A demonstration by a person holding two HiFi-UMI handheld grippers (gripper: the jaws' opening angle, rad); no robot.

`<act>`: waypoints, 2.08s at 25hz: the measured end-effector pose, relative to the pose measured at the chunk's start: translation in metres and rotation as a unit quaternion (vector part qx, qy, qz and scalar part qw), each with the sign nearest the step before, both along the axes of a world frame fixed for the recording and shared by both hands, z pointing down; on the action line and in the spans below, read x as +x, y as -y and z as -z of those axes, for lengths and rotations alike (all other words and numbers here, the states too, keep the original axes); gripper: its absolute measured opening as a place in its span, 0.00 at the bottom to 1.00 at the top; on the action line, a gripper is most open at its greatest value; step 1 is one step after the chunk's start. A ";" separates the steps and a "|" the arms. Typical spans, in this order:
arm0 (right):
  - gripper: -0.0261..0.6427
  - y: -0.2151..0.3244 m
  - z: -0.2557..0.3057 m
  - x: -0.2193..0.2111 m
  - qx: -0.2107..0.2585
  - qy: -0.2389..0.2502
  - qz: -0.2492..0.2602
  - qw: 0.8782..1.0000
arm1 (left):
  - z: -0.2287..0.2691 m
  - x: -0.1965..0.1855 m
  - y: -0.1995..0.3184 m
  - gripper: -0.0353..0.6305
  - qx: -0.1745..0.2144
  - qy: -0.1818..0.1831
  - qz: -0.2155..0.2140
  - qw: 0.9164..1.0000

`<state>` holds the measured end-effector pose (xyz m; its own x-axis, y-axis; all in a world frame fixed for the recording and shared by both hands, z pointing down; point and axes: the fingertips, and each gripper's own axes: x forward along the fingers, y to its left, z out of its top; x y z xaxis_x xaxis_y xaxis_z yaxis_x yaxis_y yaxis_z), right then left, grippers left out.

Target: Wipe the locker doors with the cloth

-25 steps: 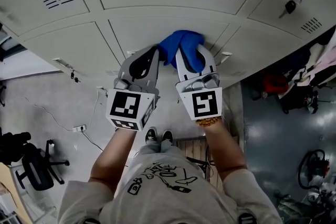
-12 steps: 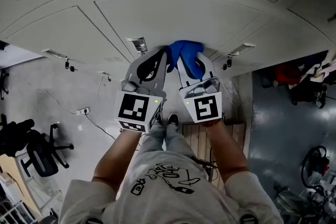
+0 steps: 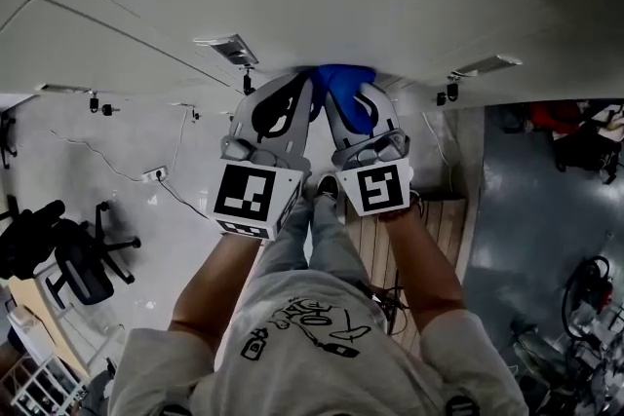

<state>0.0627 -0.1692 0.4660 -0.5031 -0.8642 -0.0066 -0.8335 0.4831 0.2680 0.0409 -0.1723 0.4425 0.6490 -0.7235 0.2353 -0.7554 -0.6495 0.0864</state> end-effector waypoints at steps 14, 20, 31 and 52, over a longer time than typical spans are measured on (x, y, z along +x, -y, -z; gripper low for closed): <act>0.08 -0.006 -0.039 0.044 -0.036 -0.098 -0.022 0.994 | -0.015 0.029 -0.007 0.06 -0.007 0.020 -0.026 0.999; 0.08 -0.007 0.016 0.047 -0.009 -0.087 -0.025 0.996 | 0.023 0.028 -0.007 0.06 0.019 0.013 -0.024 0.999; 0.09 -0.014 0.151 0.041 0.067 -0.072 -0.029 0.995 | 0.114 -0.003 -0.020 0.06 0.074 -0.015 -0.007 0.997; 0.09 -0.053 0.246 -0.002 0.050 0.085 -0.028 0.995 | 0.199 -0.058 -0.061 0.06 0.147 -0.044 0.012 0.988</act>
